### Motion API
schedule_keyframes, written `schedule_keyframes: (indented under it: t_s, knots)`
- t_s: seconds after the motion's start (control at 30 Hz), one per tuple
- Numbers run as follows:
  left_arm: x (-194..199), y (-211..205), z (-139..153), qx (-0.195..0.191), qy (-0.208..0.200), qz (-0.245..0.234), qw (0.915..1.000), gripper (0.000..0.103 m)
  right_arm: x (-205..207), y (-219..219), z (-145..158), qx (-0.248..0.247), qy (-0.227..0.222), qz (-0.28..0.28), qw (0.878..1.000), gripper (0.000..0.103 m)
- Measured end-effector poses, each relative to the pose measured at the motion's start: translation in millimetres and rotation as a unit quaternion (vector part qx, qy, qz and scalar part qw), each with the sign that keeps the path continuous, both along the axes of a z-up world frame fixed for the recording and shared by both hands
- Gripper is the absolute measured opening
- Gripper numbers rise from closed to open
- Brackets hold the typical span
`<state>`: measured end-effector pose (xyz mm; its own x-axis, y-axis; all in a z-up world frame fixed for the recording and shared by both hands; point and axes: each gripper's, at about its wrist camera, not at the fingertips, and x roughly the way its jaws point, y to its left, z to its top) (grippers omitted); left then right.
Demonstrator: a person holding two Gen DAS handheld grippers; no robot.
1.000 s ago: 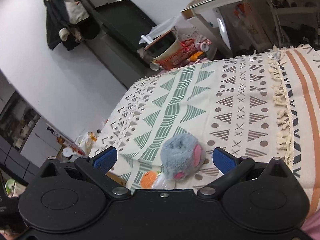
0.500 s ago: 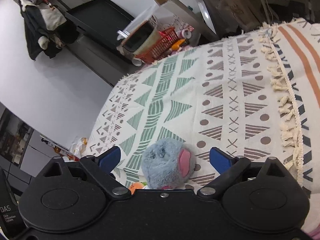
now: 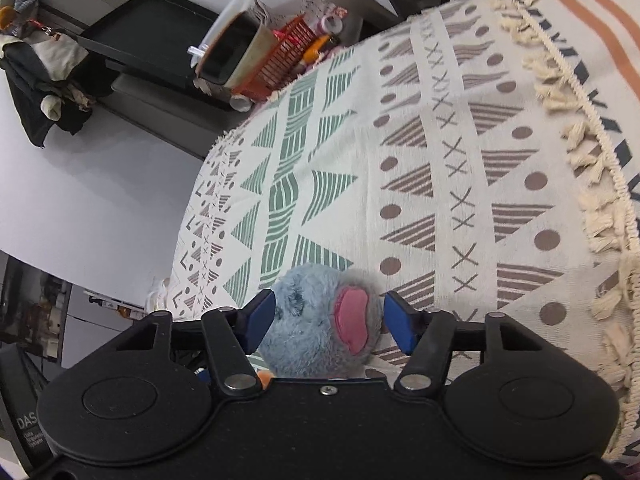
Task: Organize soft objects
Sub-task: 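Close both tools together on the grey mouse plush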
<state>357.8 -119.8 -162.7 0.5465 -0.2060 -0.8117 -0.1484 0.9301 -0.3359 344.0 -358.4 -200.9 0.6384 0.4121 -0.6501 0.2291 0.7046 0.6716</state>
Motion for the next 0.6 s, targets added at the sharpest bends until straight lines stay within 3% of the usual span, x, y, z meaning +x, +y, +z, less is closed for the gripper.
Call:
schedule_keyframes:
  t_s: [0.13, 0.3, 0.4, 0.47, 0.5, 0.6]
  knots:
    - [6.1, -2.5, -1.5, -0.013, 0.002, -0.004, 0.9999, 0.045, 6.4, 2.3, -10.5, 0.013, 0.019, 0.004, 1.0, 0.054]
    - [10.2, -8.8, -1.1, -0.02, 0.002, -0.015, 0.9997, 0.044, 10.2, 7.4, -23.0, 0.022, 0.049, 0.006, 0.999, 0.035]
    - [12.3, -9.6, -9.9, -0.033, 0.024, -0.017, 0.999, 0.03, 10.4, 9.7, -30.0, 0.037, 0.061, 0.012, 0.997, 0.03]
    - [11.3, -10.2, -16.8, -0.039, 0.037, -0.015, 0.9984, 0.03, 9.7, 10.0, -31.0, 0.032, 0.065, 0.012, 0.997, 0.028]
    - [9.6, -12.3, -19.4, -0.037, 0.041, -0.019, 0.9983, 0.027, 9.6, 9.2, -31.4, 0.035, 0.066, 0.012, 0.997, 0.021]
    - [0.8, -14.9, -15.0, -0.035, 0.033, -0.022, 0.9986, 0.023, 6.0, 9.1, -28.9, 0.034, 0.062, 0.015, 0.997, 0.018]
